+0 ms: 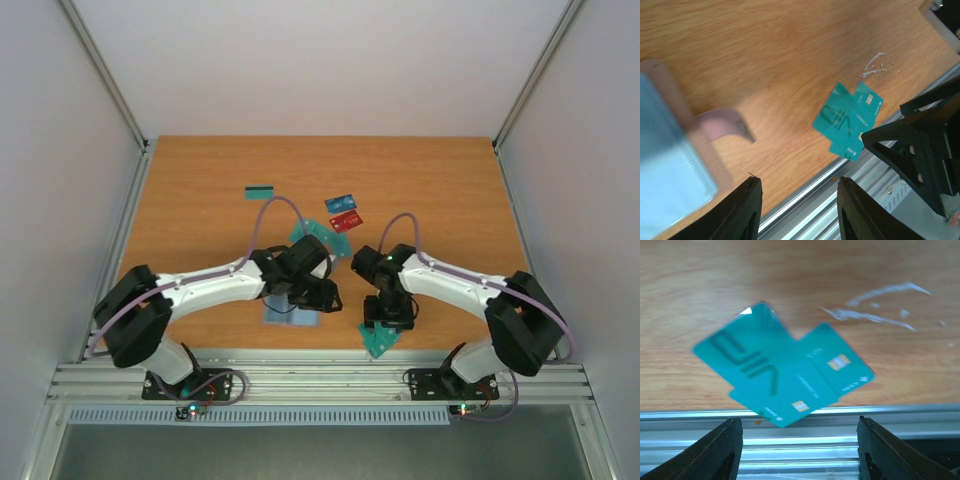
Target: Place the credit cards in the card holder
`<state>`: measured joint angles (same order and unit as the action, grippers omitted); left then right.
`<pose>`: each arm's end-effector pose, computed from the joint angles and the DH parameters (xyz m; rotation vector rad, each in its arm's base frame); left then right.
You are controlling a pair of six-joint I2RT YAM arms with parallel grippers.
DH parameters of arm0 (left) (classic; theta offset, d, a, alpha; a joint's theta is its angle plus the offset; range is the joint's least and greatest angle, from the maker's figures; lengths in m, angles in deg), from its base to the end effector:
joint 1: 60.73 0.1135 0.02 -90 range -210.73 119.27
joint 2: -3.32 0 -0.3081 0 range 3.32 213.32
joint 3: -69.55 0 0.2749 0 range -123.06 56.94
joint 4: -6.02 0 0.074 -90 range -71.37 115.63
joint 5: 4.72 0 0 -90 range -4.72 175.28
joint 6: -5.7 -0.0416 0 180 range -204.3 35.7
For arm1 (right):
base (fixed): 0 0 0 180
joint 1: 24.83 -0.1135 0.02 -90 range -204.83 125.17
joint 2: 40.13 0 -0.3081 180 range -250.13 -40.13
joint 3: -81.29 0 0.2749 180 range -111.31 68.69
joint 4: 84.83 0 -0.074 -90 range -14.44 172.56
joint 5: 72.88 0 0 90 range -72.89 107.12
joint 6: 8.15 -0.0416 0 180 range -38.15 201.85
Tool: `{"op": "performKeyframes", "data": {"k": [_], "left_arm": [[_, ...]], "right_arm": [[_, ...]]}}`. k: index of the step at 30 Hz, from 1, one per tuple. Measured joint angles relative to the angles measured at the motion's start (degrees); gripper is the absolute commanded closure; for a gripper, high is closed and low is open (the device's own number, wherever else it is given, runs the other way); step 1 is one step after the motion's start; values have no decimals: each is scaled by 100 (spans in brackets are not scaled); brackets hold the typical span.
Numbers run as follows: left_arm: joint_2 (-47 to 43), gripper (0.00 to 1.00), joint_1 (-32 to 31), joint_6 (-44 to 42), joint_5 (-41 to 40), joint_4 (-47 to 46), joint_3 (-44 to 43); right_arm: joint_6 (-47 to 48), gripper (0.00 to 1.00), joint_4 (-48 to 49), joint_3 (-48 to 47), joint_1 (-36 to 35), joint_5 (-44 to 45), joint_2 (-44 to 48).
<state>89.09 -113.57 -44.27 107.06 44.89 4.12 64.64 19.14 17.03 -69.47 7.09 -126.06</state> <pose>0.1766 -0.2585 0.2285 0.4741 2.8522 -0.9589 0.1644 0.1725 0.2054 0.6789 -2.8548 -0.1194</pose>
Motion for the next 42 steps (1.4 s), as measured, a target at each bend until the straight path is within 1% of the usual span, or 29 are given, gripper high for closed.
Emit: {"op": "performKeyframes", "data": {"k": [5,7,10,16,25,35,42], "left_arm": [[855,59,-269,-157,133,-7,-675],[1099,60,-376,-203,160,-7,-898],[1213,60,-479,-229,184,-15,-986],[1161,60,-514,-223,186,-24,-861],[944,60,-498,-68,48,107,-546],[791,60,-466,76,-306,417,-365],[448,60,-444,179,-546,457,-168]], "right_arm": [[-444,44,-68,667,470,116,643],[-553,45,-68,813,645,162,737],[-612,47,0,874,682,151,632],[-579,47,111,787,682,278,22],[-407,47,-175,101,332,946,-872],[-328,47,-509,-286,-225,1067,-1279],[-319,47,-472,-549,-387,887,-1305]]}}
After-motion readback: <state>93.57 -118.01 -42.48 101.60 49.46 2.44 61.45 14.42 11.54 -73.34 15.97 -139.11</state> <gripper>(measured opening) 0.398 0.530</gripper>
